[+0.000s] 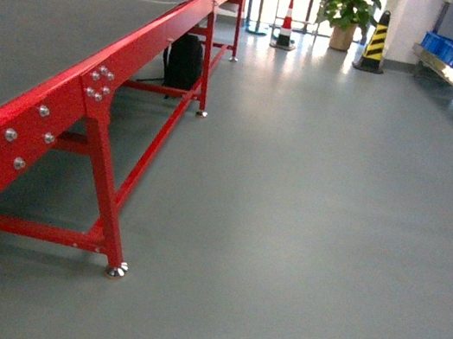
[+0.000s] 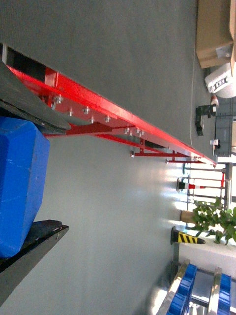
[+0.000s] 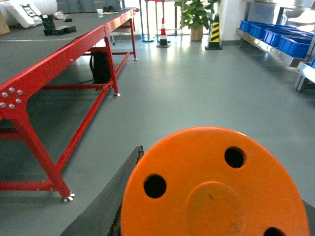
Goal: Sort blue parts and orange caps into right shelf containers
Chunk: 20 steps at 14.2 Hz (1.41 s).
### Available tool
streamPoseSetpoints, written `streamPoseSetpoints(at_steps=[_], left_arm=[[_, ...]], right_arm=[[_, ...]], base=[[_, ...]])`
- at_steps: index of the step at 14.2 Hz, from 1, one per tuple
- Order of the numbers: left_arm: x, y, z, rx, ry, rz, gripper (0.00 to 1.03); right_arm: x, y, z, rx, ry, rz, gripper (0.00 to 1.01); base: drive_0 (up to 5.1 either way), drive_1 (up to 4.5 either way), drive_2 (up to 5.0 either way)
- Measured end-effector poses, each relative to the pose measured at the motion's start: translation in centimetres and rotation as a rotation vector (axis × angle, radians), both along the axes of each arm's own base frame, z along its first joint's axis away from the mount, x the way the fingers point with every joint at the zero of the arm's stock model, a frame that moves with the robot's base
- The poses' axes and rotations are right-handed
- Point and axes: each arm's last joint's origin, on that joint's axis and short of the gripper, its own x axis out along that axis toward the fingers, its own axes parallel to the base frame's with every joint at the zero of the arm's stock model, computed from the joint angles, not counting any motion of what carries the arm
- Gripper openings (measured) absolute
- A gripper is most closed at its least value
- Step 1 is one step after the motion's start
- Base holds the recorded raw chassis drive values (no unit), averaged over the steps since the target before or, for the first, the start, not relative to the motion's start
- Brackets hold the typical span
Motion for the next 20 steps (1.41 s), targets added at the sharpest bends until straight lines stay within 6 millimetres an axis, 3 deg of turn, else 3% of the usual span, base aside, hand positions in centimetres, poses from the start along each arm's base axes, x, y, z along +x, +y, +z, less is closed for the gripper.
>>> streamPoseSetpoints(at_steps=[15,20], left_arm=[[0.00,0.00,-0.01,0.000,0.001,-0.001,0.45],[0.01,-0.05,0.01,0.000,-0.001,-0.004,0.45]], right_arm=[[0.00,0.00,-0.01,0.000,0.001,-0.001,0.43],[0.00,0.00,0.05,0.000,-0.005,-0.001,0.43]], base=[[5.0,-2.19,-2.5],[0.6,0.67,-1.4]])
